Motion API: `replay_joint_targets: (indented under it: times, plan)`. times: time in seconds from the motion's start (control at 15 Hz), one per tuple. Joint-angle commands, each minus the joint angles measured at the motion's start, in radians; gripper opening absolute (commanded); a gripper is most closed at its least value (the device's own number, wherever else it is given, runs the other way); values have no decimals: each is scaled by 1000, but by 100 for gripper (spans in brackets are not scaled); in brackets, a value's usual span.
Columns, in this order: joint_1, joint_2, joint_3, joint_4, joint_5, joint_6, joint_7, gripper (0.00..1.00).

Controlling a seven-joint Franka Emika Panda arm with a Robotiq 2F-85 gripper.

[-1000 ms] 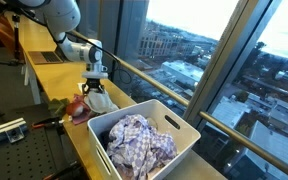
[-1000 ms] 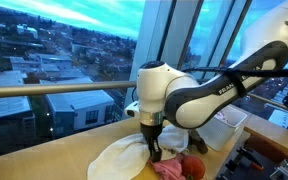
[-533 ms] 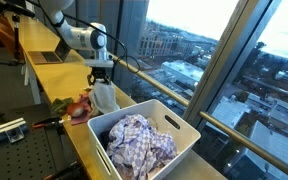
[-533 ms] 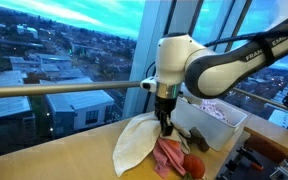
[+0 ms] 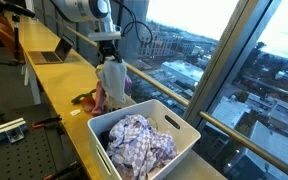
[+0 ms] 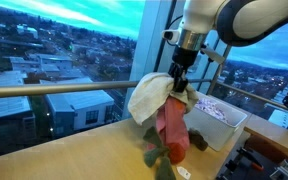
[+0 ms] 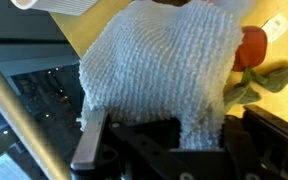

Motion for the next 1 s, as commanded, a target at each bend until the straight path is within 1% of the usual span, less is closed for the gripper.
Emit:
replay_joint_targets:
  times: [0.0, 0.33, 0.6, 0.93]
  plan:
    - [-19, -130, -21, -32, 6, -41, -4, 0]
    - [-67, -255, -58, -41, 11, -87, -13, 0]
    - [-117, -339, -101, -52, 9, -119, -26, 0]
    - [-178, -388, -163, -50, 16, -129, -60, 0]
